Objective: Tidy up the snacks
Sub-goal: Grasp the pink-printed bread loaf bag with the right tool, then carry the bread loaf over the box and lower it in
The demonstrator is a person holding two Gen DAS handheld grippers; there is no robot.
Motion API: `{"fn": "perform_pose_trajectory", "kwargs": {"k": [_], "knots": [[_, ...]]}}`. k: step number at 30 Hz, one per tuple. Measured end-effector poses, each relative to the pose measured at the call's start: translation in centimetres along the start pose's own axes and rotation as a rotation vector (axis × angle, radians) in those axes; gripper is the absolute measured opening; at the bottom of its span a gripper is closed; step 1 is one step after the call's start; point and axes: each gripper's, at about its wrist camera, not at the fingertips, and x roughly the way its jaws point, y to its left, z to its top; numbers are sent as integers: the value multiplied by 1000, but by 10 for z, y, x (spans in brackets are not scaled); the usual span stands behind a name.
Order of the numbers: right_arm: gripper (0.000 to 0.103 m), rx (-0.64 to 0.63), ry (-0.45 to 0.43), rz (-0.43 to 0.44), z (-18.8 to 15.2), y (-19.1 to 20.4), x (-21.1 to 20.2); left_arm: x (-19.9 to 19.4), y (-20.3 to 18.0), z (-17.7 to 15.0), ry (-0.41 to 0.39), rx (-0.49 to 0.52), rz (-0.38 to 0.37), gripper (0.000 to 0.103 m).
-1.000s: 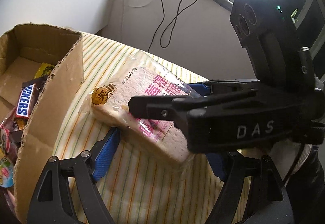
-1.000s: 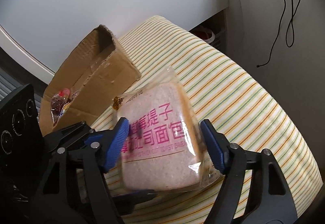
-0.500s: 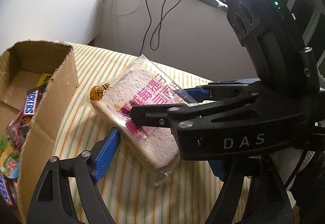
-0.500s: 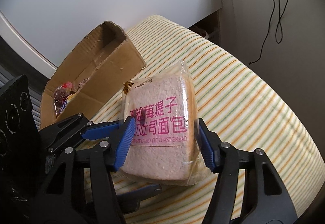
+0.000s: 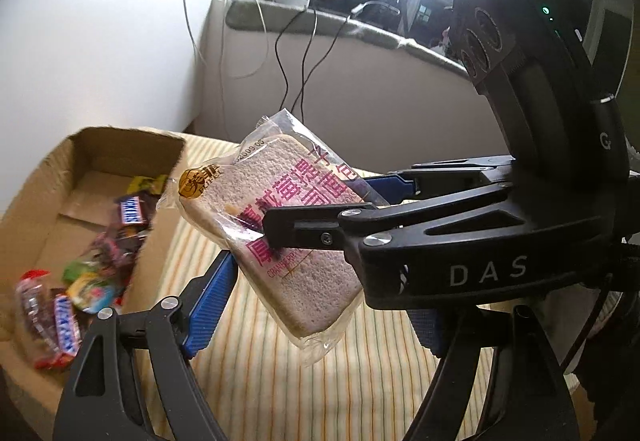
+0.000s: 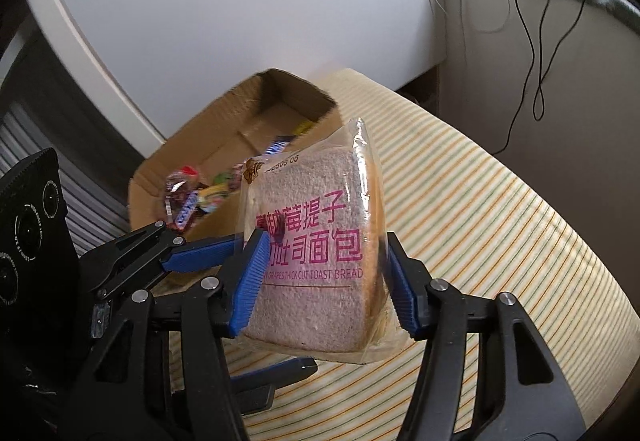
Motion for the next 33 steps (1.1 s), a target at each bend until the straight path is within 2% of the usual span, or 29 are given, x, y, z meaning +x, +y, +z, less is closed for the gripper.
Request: {"fn": "perform_pose_trajectory", "kwargs": {"k": [6, 10, 22, 33], "knots": [[59, -25, -28, 1, -4, 36, -9, -37, 4, -13, -39, 7, 10, 78], [59, -44, -40, 6, -5, 57, -12, -49, 11, -14, -57, 10, 24, 78], [59, -90, -51, 42, 13, 107, 7, -88, 46, -14, -109, -1, 80, 78], [55, -100, -41, 83, 46, 126, 43, -92, 87, 4, -140, -26, 155, 78]]}}
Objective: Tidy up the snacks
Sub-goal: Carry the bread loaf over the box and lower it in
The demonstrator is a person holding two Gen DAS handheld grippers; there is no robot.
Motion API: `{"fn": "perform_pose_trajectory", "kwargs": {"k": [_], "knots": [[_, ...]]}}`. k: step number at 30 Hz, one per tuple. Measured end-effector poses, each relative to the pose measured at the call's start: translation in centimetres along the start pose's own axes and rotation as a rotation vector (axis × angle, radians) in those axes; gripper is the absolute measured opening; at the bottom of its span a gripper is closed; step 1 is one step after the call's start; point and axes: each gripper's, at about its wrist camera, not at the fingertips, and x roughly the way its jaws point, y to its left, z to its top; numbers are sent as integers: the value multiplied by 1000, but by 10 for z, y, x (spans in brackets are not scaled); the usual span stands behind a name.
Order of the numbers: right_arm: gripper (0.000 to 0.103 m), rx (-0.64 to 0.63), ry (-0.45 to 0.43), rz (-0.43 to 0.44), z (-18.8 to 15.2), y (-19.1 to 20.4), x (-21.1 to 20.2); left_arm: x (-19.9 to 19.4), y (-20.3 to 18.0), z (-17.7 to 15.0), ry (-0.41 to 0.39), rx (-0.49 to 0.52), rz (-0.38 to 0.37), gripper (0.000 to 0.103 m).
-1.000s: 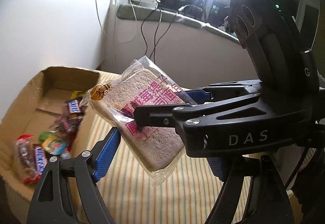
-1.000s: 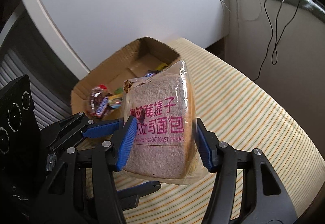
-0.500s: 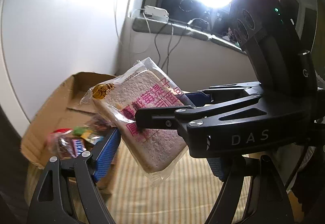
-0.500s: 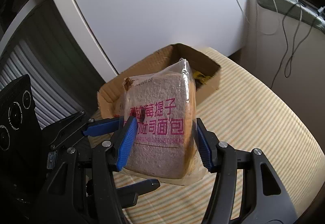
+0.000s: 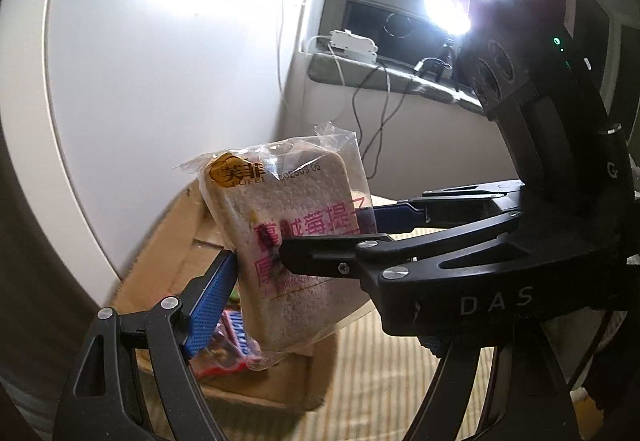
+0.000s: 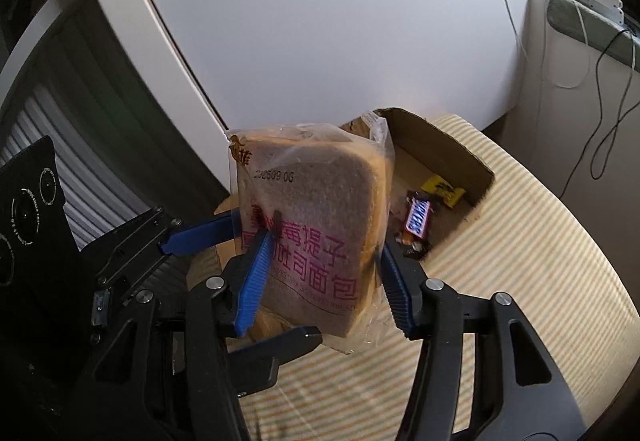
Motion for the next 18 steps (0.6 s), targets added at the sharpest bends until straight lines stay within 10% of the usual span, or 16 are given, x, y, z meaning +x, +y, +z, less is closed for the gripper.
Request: {"fn": "perform_pose_trajectory", "kwargs": {"k": [18], "knots": [[55, 23, 58, 14, 23, -18, 40, 47, 23, 12, 77, -17, 24, 78]]}}
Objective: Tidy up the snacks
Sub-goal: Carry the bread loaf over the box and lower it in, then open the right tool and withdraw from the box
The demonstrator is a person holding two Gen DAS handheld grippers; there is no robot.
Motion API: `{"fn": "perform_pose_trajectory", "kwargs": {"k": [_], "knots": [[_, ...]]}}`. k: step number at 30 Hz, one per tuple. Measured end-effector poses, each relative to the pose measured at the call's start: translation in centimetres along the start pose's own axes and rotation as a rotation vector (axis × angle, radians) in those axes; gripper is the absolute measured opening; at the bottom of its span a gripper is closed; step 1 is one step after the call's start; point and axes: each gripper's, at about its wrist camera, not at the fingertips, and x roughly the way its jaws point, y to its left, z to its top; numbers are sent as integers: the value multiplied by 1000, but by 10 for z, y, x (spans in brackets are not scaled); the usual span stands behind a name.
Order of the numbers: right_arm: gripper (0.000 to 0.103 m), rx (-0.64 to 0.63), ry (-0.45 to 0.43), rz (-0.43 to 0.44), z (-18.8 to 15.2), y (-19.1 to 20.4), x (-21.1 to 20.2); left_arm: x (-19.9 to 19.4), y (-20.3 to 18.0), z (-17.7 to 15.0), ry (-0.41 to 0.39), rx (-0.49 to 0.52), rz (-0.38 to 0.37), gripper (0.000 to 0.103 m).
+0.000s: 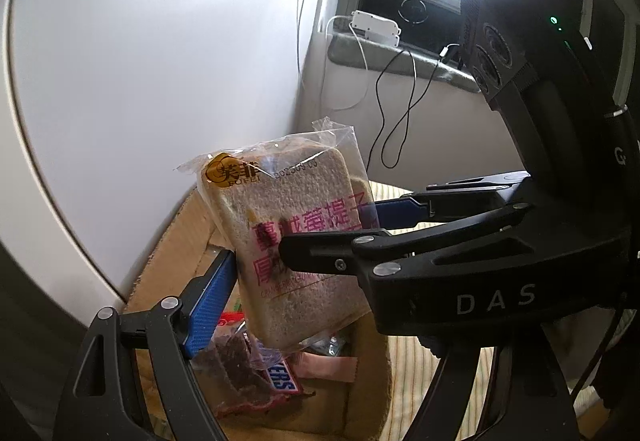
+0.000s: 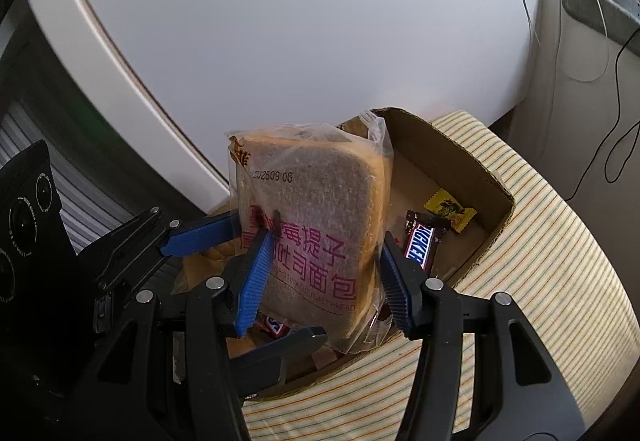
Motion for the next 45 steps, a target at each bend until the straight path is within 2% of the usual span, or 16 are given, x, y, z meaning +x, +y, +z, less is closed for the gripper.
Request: {"fn": "perform_pose_trajectory", "kwargs": {"k": [13, 23, 27, 31, 34, 41, 45], "knots": [[55, 32, -17, -32, 5, -12, -3, 4, 5, -2, 8, 8, 19, 78], [56, -8, -23, -75, -1, -6, -6, -1, -1, -3, 7, 24, 27, 78], [75, -26, -44, -107, -4, -1, -9, -7, -1, -6, 0, 37, 41, 78], [85, -21, -83, -125, -6, -1, -17, -15, 0, -11, -4, 38, 52, 80], [89, -20, -103, -143, -10, 0, -24, -22, 0, -15, -8, 38, 60, 80], [90, -26, -150, -196, -28, 6, -44, -43, 0, -29, -40, 30, 90, 81], [97, -16, -195, -231, -43, 8, -60, -56, 0, -37, -56, 30, 108, 81]]}}
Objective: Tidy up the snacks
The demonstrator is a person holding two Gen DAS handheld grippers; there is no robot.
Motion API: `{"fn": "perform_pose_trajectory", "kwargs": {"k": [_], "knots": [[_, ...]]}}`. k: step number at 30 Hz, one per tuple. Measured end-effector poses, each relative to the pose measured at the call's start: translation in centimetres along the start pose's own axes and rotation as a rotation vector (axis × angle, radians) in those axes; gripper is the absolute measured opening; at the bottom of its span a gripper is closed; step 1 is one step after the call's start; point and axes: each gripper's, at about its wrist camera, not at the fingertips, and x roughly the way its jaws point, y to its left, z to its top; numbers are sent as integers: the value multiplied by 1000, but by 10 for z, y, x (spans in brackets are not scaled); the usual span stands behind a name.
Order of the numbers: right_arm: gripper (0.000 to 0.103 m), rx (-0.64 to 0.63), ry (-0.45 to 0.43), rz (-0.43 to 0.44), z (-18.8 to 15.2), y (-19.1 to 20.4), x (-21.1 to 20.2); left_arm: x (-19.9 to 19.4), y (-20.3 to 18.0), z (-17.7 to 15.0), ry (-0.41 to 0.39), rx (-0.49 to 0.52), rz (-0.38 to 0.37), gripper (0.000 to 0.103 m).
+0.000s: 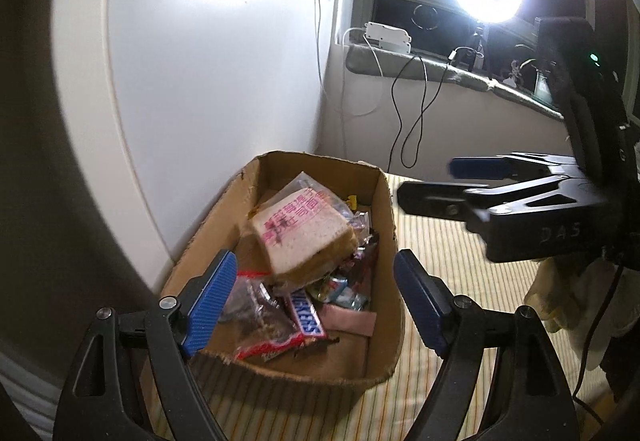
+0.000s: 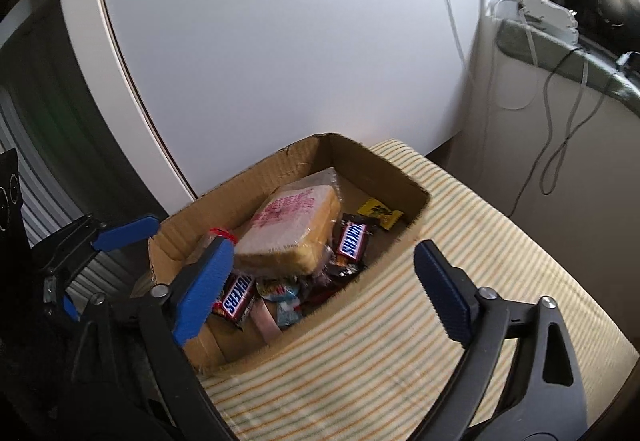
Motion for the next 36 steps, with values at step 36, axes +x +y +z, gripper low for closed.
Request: {"fn": "perform_pose_trajectory", "kwargs": {"k": [36], "knots": [[103, 1, -119, -243, -95, 3, -84, -45, -16, -32, -28, -14, 89, 85]]}}
